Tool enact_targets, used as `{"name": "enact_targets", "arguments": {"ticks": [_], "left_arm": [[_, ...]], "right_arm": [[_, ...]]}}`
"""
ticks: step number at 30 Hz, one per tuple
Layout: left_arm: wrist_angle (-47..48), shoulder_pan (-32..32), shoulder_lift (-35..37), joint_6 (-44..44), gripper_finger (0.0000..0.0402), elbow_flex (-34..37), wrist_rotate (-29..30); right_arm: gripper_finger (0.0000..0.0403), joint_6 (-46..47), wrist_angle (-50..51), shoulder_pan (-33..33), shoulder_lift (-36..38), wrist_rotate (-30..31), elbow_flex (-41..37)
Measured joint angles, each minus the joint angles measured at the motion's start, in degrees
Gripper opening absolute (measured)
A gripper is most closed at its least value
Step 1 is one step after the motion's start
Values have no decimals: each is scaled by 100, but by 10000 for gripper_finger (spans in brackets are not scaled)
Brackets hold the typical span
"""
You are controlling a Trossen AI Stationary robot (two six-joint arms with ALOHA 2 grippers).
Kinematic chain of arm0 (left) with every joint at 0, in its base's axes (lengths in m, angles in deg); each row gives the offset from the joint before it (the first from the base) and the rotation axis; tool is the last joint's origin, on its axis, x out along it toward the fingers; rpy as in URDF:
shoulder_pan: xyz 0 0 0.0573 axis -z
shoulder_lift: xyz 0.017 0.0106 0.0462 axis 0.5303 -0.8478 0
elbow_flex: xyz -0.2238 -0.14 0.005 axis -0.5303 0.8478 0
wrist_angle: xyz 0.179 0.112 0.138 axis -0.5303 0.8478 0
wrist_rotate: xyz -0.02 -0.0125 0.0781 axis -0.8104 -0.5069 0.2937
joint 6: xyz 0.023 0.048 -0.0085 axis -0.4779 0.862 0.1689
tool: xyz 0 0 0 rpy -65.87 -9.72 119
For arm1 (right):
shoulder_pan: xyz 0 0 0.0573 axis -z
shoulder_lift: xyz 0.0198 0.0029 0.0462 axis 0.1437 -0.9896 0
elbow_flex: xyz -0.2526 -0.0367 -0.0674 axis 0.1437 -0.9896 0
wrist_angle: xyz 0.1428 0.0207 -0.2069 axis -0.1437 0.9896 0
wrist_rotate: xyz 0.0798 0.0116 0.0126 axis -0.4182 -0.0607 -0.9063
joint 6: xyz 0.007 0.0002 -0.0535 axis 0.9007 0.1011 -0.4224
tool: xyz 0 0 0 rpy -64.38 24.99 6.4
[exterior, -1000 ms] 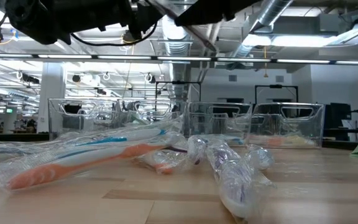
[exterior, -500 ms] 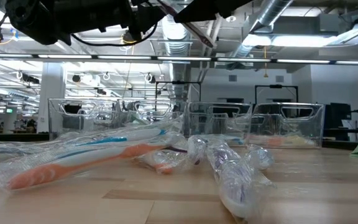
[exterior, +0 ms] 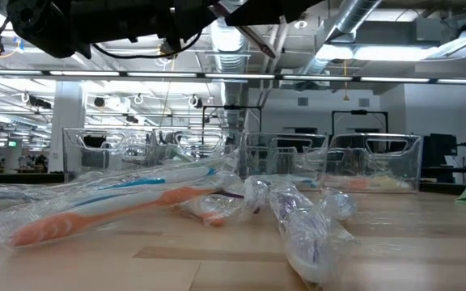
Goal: Pick & Place Toothbrushes
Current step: Put the purple toothbrush into the left transparent bin
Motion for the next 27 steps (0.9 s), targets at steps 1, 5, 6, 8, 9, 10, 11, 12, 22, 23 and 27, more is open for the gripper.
{"name": "enact_targets", "arguments": {"ticks": [1, 5, 6, 8, 9, 10, 11, 12, 22, 23, 27], "left_arm": [[0, 0, 0, 64, 202, 0, 2], [4, 0, 0, 194, 121, 0, -2], [7, 2, 0, 196, 99, 0, -8], [11, 7, 0, 260, 54, 0, -49], [14, 7, 0, 285, 32, 0, -51], [11, 6, 0, 286, 19, 0, -42], [10, 4, 0, 284, 16, 0, -35], [7, 4, 0, 281, 17, 0, 0], [4, 87, 0, 233, 13, 0, 28], [5, 104, 0, 235, 13, 0, 73], [149, 211, 6, 231, 11, 0, 206]], "right_arm": [[14, -19, -1, 24, 0, -1, 0], [14, -200, -9, 67, 0, 4, 0], [14, -240, -12, 67, 0, 20, 0], [16, -283, -17, 68, 0, 24, 0], [19, -293, -13, 71, 0, 26, 0], [23, -309, -9, 79, 0, 35, 0], [30, -322, -3, 94, 0, 38, 0], [38, -314, -1, 109, 0, 26, 0], [180, 640, 216, -55, -9, 1107, 0], [197, 637, 218, -115, -9, 1424, 0], [247, 87, 492, -496, -12, 2402, -2]]}}
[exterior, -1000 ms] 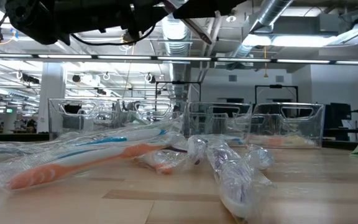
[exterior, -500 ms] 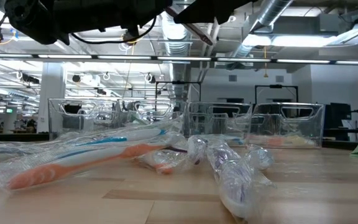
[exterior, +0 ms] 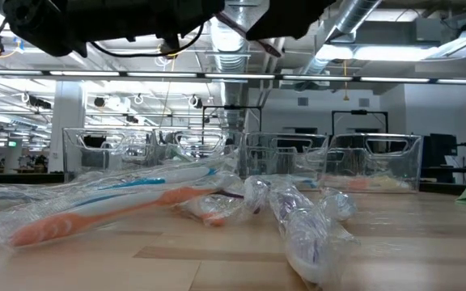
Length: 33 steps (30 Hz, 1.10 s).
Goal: Pick & Place Toothbrushes
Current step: Put the purple toothbrush into the left transparent bin
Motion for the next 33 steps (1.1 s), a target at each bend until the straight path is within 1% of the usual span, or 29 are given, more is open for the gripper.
{"name": "enact_targets", "arguments": {"ticks": [3, 5, 8, 10, 13, 16, 19, 20, 21, 24, 30, 33], "left_arm": [[314, 111, 254, 24, 11, 13, 264], [860, 156, 566, 30, 11, 13, 518], [2085, 161, 1351, 24, 10, 13, 998], [2990, 159, 1968, -5, 10, 13, 1394], [4000, 106, 2851, -15, 10, 13, 2058], [5294, -122, 3563, 33, 10, -184, 2577], [6889, -598, 3916, -212, 10, -428, 3098], [7309, -795, 3975, -379, 10, -468, 3156], [7616, -995, 4000, -543, 10, -490, 3158], [8030, -1612, 3973, -732, 10, -501, 2978], [8056, -2598, 3542, -723, 22, -501, 2088], [8059, -2888, 3266, -719, 19, -501, 1920]], "right_arm": [[260, -150, -59, -367, 8, 801, 2], [262, -341, -45, -633, 8, 1371, 2], [263, -481, 81, -1022, 8, 2136, 2], [263, -479, 264, -1252, 8, 2487, 1], [264, -477, 486, -1554, 8, 2836, 2], [264, -477, 566, -1727, 8, 2883, 2], [264, -437, 567, -1776, 8, 2881, 2], [264, -391, 579, -1765, 8, 2881, 2], [264, -333, 605, -1745, 8, 2875, 2], [264, -117, 745, -1654, 8, 2863, 2], [264, 465, 1182, -1439, 8, 2830, 2], [264, 807, 1498, -1378, 8, 2826, 2]]}}
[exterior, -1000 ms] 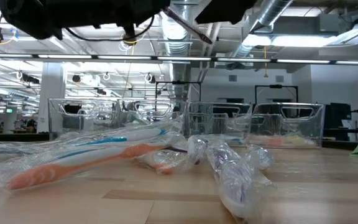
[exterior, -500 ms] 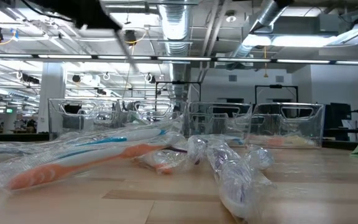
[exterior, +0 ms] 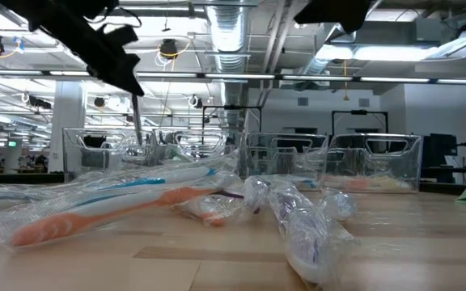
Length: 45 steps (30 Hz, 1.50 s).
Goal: Pick & Place Toothbrushes
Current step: Put the purple toothbrush into the left transparent bin
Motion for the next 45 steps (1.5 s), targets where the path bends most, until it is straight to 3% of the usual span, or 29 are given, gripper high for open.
{"name": "enact_targets", "arguments": {"ticks": [5, 15, 25, 36, 41, 45], "left_arm": [[-3, -282, -493, 285, 26, 0, -41], [-20, -334, -1139, 466, 89, 0, -338], [4, -332, -1233, 445, 131, 0, -338], [26, -331, -1233, 245, 213, 0, -338], [60, -345, -1194, -31, 214, 0, -946], [65, -361, -1193, -33, 200, 0, -979]], "right_arm": [[264, 316, 252, 85, 0, -25, 0], [264, 373, 316, 102, 0, -463, -1], [264, 374, 423, 102, 4, -693, 0], [264, 375, 464, 99, 4, -761, 0], [264, 375, 464, 100, 4, -761, 0], [264, 375, 464, 105, 4, -761, 0]]}}
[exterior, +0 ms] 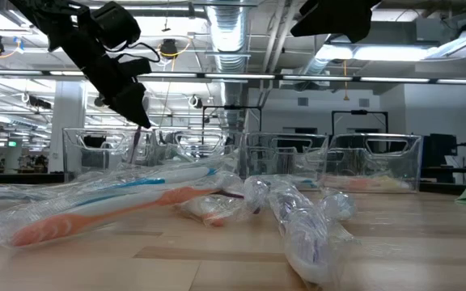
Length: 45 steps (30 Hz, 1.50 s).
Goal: Pick & Place Toothbrushes
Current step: Put the purple toothbrush into the left transparent bin
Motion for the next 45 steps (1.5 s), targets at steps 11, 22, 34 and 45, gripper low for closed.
{"name": "enact_targets", "arguments": {"ticks": [11, 22, 34, 45], "left_arm": [[71, -34, 0, -265, 197, -2, 299], [873, -247, 195, -787, 180, -273, -48], [1123, -390, 214, -1295, 173, -330, -523], [1130, -388, 214, -1504, 206, -282, -1002]], "right_arm": [[264, 0, -1, 12, 0, -1, 0], [264, 260, 222, 120, 0, -250, 0], [264, 448, 290, 213, 0, -454, -2], [264, 476, 295, 208, 0, -454, -2]]}}
